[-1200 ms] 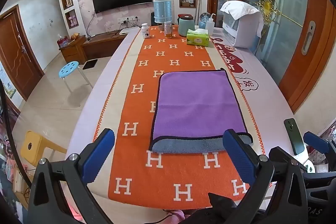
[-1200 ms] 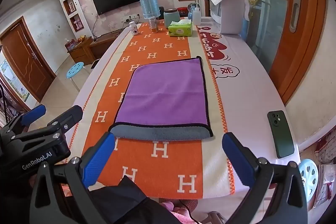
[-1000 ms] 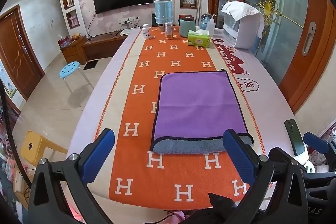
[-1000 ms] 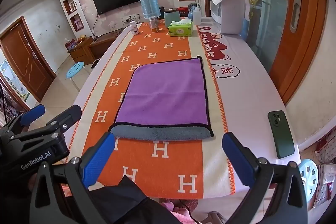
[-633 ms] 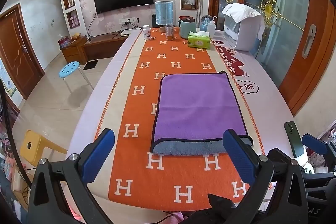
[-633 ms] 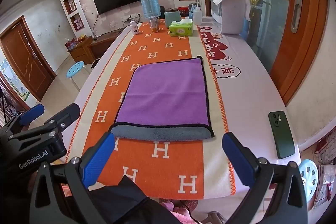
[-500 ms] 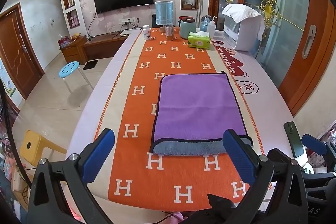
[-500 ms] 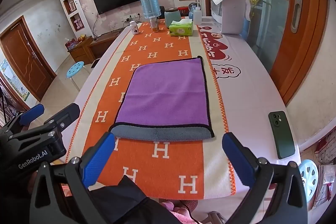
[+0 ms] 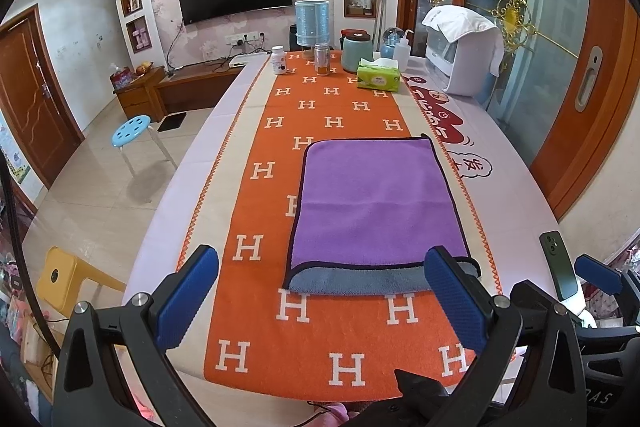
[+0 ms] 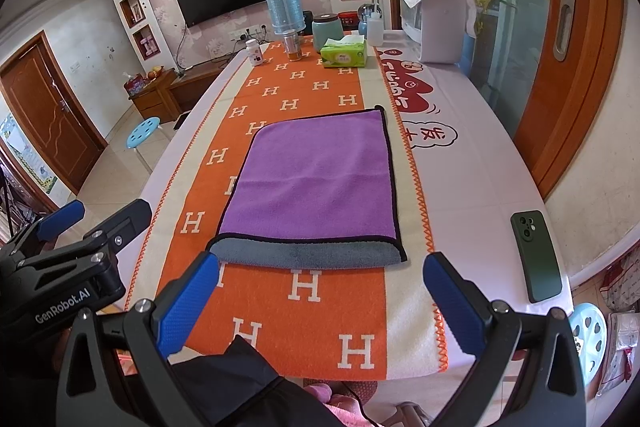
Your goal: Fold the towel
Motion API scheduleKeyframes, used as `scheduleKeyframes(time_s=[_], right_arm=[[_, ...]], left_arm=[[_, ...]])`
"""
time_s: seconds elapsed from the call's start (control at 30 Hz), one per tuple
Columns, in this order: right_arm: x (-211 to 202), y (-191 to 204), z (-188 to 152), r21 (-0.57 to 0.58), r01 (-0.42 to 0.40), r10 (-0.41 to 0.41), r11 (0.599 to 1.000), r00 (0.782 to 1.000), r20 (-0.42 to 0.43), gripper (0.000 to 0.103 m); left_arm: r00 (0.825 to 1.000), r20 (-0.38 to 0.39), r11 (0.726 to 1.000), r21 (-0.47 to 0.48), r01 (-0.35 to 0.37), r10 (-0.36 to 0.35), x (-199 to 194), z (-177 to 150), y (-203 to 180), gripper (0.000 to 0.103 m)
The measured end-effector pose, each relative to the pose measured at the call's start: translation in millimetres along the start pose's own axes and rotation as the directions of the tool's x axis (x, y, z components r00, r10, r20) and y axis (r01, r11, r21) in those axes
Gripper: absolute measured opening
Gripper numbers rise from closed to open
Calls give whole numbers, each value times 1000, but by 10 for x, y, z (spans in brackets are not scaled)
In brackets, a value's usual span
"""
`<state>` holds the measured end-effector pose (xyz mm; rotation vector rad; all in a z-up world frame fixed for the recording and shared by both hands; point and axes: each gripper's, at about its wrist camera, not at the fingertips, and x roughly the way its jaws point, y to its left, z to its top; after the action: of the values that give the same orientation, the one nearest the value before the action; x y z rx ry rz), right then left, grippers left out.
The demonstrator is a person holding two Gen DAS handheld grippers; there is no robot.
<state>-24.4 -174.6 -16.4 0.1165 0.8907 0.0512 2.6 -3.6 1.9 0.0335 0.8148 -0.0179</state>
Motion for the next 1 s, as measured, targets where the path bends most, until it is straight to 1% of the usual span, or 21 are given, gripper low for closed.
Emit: scheduleKeyframes(time_s=[0.3,0.47,0.5,0.77,1.0], right_arm=[[29,-53,-7,-5,-10,10,1000,1000,-6,102],[8,-82,-57,2,-23,24,1000,1000,-12,102],[-8,-147,-104,0,-29,29,1000,999,-14,102],[-15,-274,-158,11,-57,57,998,998,-25,102],[-28,-383,-185,11,-75,75,997,997,-11,102]], left_arm=[[1000,-8,1000,4,0,0,-1,-50,-29,102],[999,-38,1000,9,3,-3,28,-126,-101,102],[999,-44,1000,8,1,0,35,-141,-109,102],[996,-83,1000,11,-16,17,28,-211,-208,102],[996,-88,1000,20,-20,21,-5,-239,-276,102]])
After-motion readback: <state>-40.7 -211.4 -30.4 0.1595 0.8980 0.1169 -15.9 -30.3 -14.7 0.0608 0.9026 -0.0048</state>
